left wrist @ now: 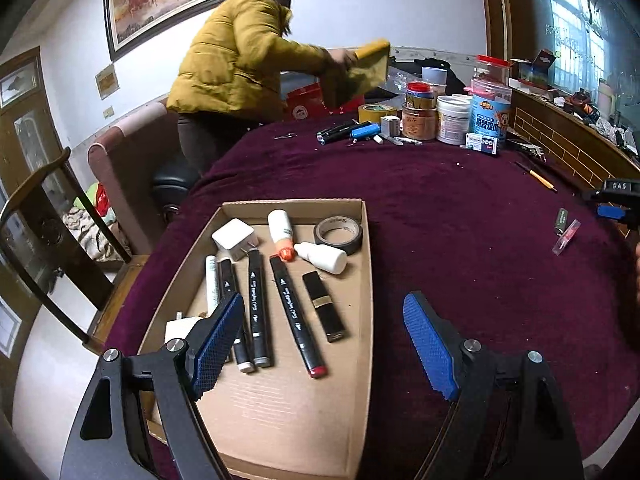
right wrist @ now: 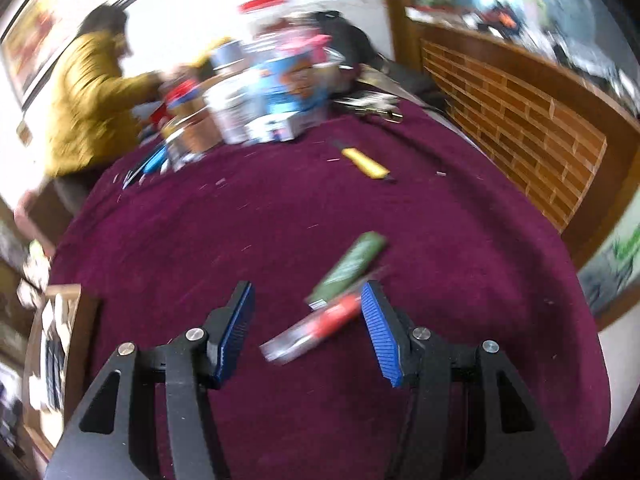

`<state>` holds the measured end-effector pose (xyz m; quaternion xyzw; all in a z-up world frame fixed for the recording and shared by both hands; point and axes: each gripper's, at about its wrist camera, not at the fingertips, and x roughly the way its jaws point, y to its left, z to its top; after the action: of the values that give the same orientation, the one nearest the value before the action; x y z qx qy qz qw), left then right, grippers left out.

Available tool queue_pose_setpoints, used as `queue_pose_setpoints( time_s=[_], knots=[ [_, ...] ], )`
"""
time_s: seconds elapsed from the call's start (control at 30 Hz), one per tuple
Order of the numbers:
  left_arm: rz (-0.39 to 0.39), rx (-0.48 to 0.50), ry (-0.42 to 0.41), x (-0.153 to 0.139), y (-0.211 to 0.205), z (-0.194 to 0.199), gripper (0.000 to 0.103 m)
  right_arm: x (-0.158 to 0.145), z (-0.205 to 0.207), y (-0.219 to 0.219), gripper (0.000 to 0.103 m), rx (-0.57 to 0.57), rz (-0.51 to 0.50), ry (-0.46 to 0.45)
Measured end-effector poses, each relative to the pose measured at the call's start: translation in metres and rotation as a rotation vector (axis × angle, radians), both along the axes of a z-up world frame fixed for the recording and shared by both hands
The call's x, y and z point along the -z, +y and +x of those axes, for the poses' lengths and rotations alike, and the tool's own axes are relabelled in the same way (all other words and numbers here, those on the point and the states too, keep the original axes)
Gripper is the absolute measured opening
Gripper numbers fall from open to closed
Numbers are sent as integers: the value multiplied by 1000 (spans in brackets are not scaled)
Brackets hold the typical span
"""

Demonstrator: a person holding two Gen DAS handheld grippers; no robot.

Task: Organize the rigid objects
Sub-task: 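Move both open tools over the table to the green cylindrical battery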

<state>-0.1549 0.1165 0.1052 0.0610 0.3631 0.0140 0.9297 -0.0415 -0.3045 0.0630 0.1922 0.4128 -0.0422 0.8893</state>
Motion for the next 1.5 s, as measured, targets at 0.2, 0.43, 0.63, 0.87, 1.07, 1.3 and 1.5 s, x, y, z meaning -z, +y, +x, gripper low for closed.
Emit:
queue_pose_setpoints(
  time_s=[0.2,0.43,0.63,0.87,1.07,1.3,1.5],
  knots=[
    [-25,10,32,4,-8,2,78,20,23,-49,54,65,113,55],
    [-11,18,47,8,-14,2,78,52,64,-24,54,17,61,156],
    [-14,4,46,8,-10,0,78,56,88,33,39,-44,-278,240],
    [-39,12,67,14,-8,3,78,52,68,76,18,-265,-120,250],
    [-50,12,71,15,-6,3,78,46,27,122,18,-563,106,222],
    [-103,27,88,16,-2,6,78,-4,-6,79,45,-446,102,46],
    [-215,61,185,26,-12,19,77,-11,-6,18,49,-149,37,-64]
  ],
)
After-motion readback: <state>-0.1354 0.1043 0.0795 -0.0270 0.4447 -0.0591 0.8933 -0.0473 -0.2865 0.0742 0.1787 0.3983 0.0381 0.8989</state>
